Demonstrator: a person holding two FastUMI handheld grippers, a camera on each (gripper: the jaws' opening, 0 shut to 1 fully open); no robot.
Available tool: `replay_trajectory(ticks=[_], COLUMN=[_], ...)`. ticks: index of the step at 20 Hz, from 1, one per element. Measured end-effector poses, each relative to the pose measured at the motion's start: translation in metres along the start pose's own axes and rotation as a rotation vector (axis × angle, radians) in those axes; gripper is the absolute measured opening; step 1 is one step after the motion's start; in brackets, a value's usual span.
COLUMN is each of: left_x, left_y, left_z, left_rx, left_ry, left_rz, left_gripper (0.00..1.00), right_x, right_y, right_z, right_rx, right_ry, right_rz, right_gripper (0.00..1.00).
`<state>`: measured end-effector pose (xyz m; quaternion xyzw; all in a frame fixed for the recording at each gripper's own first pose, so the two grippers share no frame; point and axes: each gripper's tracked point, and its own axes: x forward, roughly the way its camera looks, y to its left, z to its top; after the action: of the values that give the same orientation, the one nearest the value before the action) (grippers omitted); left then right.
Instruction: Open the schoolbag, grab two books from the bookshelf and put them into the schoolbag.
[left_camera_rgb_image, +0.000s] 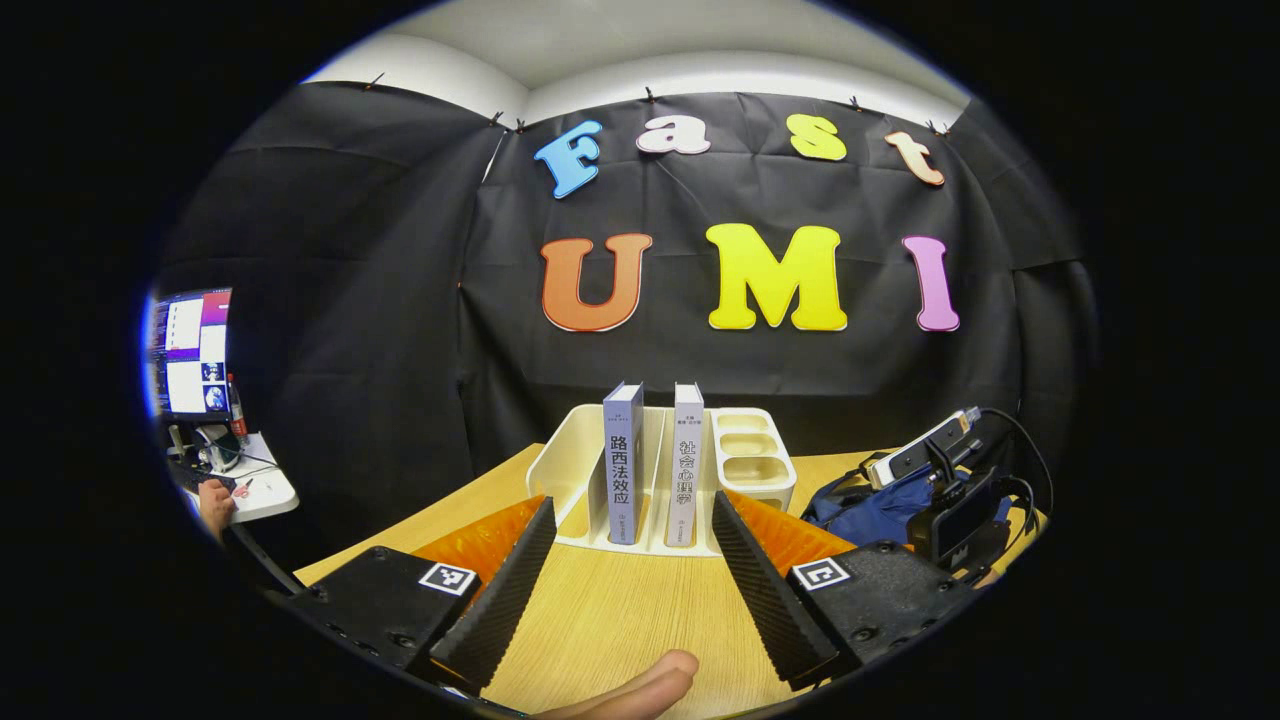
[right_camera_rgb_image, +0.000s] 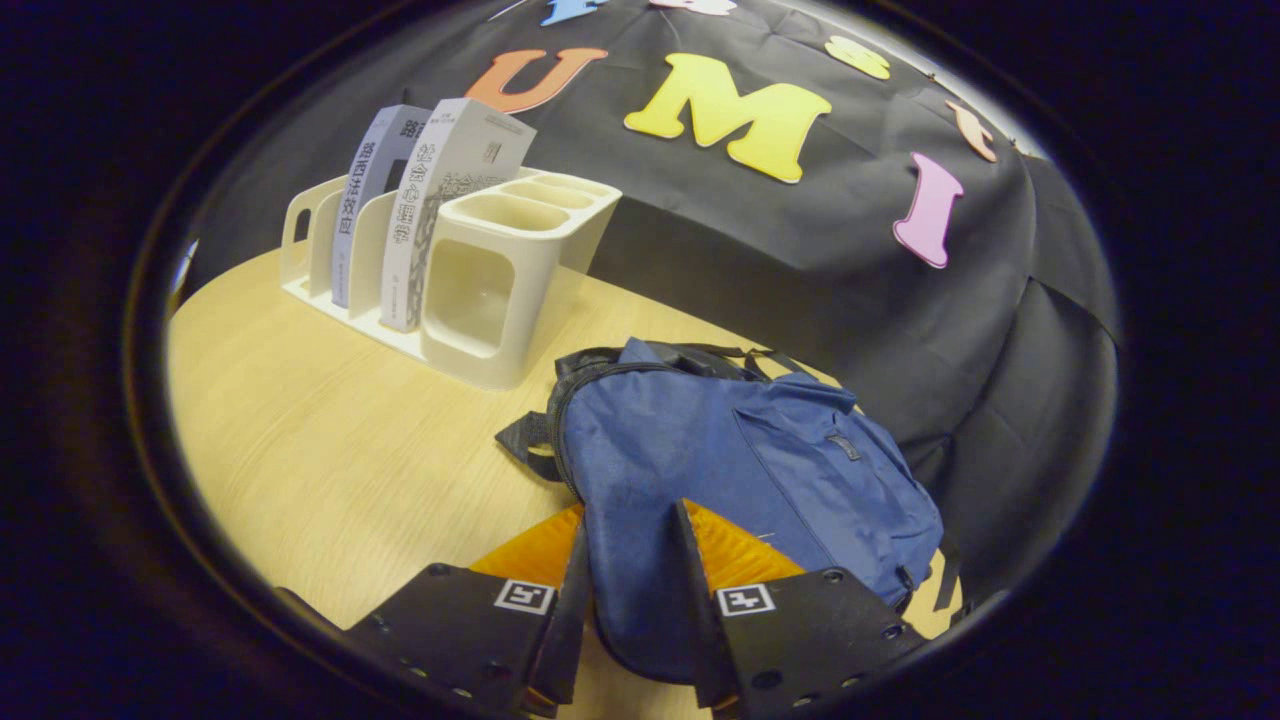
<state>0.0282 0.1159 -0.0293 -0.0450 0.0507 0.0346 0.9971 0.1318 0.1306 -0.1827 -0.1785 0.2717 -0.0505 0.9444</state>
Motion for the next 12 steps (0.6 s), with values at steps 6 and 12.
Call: replay_trajectory(ticks=[6, 12], left_x=[-0.001, 0.0], left_y=[0.001, -0.007], left_z=[0.0, 0.001], left_rx=[0.0, -0.015], left_ry=[-0.002, -0.007], left_rz=[-0.004, -0.027], left_gripper=[0.99, 0.99], right_x=[0.003, 0.003], right_y=[-0.001, -0.01], right_z=[0.006, 0.019], right_rx=[-0.038, -0.033], right_ry=[-0.011, -0.053], right_rz=[-0.005, 0.008], right_gripper=[0.35, 0.1])
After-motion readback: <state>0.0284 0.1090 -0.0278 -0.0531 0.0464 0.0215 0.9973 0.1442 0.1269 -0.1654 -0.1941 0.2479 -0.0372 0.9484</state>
